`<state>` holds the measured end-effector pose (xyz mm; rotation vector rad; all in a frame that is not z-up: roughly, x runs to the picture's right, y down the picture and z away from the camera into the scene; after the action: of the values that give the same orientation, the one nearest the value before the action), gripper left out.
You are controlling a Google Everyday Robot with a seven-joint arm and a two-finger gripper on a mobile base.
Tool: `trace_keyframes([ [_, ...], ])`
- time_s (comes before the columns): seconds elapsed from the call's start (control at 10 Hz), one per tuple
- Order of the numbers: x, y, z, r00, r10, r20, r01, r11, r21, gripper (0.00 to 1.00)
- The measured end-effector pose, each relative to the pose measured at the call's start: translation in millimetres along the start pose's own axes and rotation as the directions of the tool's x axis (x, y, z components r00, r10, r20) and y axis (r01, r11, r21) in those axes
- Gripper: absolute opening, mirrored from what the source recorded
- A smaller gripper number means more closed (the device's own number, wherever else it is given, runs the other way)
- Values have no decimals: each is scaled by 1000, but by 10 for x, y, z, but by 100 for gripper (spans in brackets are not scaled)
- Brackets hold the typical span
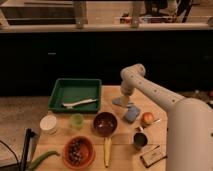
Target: Wipe purple bowl with towel
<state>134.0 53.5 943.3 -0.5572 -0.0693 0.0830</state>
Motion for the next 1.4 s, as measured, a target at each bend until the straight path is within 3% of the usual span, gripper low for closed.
trace_keyframes([
  [0.4,67,-29,134,999,41,-6,-42,999,-26,80],
  [1.0,140,-6,272,999,38,-9,-39,998,-47,79],
  [1.1,145,0,292,999,36,-9,-36,998,-49,73],
  [1.4,170,16,356,1000,26,-10,-27,998,-57,42],
])
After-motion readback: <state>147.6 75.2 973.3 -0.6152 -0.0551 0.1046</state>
